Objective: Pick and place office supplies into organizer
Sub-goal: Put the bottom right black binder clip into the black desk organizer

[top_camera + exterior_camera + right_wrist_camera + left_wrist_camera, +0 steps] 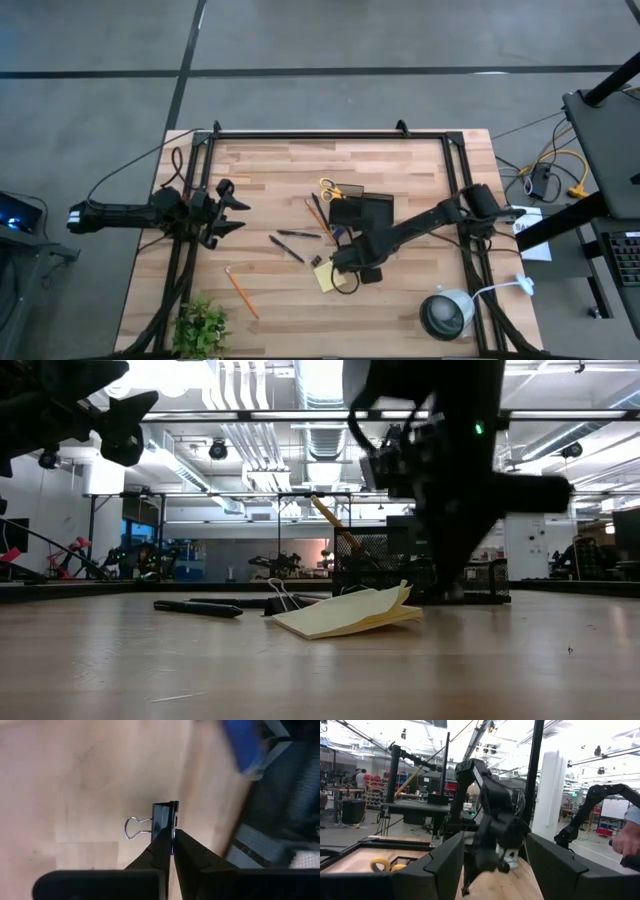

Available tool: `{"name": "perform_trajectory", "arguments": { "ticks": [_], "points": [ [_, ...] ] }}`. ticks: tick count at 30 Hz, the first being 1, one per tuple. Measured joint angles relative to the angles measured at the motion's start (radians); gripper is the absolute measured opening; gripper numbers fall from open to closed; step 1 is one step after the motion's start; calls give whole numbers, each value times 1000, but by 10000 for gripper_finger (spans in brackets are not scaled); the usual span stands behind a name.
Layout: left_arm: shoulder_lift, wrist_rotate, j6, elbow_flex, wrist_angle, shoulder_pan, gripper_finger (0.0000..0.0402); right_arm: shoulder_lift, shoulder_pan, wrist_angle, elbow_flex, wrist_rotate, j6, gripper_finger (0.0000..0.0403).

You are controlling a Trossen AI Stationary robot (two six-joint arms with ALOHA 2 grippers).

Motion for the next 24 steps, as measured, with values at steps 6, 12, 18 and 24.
{"name": "perform_trajectory", "arguments": {
  "ticks": [6, 12, 18, 24],
  "points": [
    [0, 0, 0, 0, 0, 0, 201, -182, -63, -22, 15, -1, 246, 8],
    [0, 0, 0, 0, 0, 0, 201, -244, -213, -17, -25, -114, 389, 8],
    [0, 0, 0, 0, -1, 0, 201, -157, -306, 108, -10, -148, 480, 8],
    [1, 0, 0, 0, 0, 0, 201, -66, -339, 126, 6, -145, 497, 8]
  ]
}}
